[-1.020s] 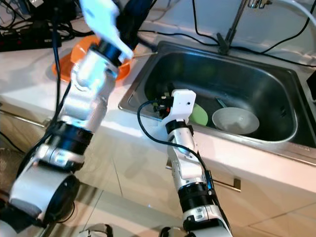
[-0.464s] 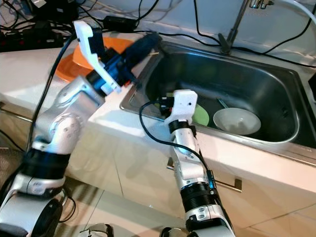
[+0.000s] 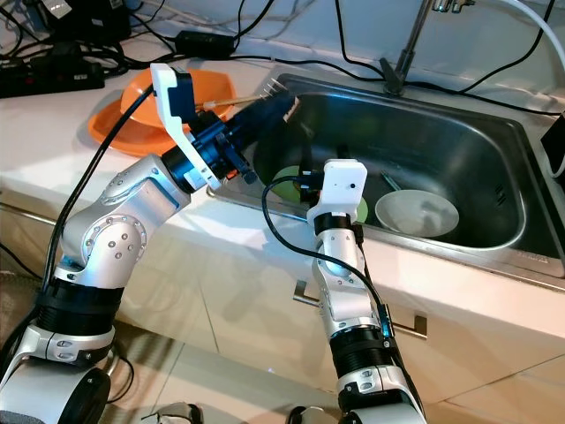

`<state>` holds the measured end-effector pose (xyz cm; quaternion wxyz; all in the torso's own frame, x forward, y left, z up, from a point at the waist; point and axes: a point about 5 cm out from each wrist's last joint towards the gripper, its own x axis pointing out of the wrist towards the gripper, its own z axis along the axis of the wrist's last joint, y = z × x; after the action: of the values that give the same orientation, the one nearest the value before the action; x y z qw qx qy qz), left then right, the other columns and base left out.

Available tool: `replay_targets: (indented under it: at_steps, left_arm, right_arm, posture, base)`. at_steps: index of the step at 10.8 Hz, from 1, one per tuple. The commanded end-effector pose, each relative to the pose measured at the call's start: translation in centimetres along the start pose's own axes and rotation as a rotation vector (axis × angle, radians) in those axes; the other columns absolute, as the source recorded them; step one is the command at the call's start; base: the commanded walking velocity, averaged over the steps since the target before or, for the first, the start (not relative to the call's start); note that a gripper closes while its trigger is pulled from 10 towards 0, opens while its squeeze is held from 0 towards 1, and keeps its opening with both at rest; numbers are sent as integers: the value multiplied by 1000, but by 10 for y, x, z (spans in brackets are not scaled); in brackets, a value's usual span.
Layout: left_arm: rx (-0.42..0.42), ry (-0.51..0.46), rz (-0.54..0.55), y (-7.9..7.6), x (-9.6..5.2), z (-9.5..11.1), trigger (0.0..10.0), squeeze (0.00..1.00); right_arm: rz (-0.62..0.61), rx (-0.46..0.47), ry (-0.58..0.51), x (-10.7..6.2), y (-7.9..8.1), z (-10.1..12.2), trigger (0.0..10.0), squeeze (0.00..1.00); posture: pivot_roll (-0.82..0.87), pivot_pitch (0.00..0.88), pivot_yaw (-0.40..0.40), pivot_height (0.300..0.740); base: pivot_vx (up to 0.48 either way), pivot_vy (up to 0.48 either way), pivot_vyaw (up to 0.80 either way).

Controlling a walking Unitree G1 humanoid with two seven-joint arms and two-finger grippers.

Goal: Kitchen organization

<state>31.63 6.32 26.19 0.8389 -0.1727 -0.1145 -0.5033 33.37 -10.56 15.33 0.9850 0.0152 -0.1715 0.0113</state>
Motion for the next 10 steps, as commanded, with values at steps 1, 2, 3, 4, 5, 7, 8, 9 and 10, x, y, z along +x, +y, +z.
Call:
replay_targets:
  at_steps: [1, 2, 3, 4, 5, 7, 8, 9, 10]
  left_arm:
    - [-11, 8, -16, -3, -1, -1, 10000, 0]
    - [-24, 19, -17, -3, -2, -3, 10000, 0]
    - [-42, 31, -15, -2, -3, -8, 10000, 0]
    - [-51, 42, -18, -2, -3, -11, 10000, 0]
    - [-63, 51, -21, -2, -4, -13, 10000, 0]
    - [-92, 55, -29, -3, -4, -16, 10000, 0]
    - [-107, 59, -31, -3, -5, -18, 10000, 0]
    - [-117, 60, -31, -2, -5, -18, 10000, 0]
    - [-122, 76, -31, -1, -6, -20, 10000, 0]
  right_arm:
    - [-15, -8, -29, 2, -2, 5, 10000, 0]
    - [-10, -1, -36, 2, -1, 6, 10000, 0]
    - [13, 15, -45, 1, 3, 7, 10000, 0]
    - [34, 25, -48, 1, 6, 8, 10000, 0]
    - [59, 30, -58, 1, 10, 9, 10000, 0]
    - [134, 42, -80, -2, 21, 13, 10000, 0]
    - [199, 33, -82, -4, 29, 12, 10000, 0]
    - [219, 30, -85, -5, 32, 12, 10000, 0]
    - [226, 27, -87, -6, 32, 13, 10000, 0]
  posture:
    - [86, 31, -4, 740]
    - [86, 32, -2, 740]
    - [85, 33, 0, 740]
    - [85, 34, 1, 740]
    - [83, 35, 3, 740]
    - [84, 40, 4, 740]
    - [85, 43, 3, 740]
    - [84, 43, 2, 740]
    - [85, 46, 1, 740]
  base:
    - [0, 0, 0]
    - [0, 0, 0]
    - [0, 0, 0]
    - [0, 0, 0]
    - [0, 0, 0]
    - [0, 0, 0]
    - [0, 0, 0]
    - [0, 0, 0]
    - [0, 0, 0]
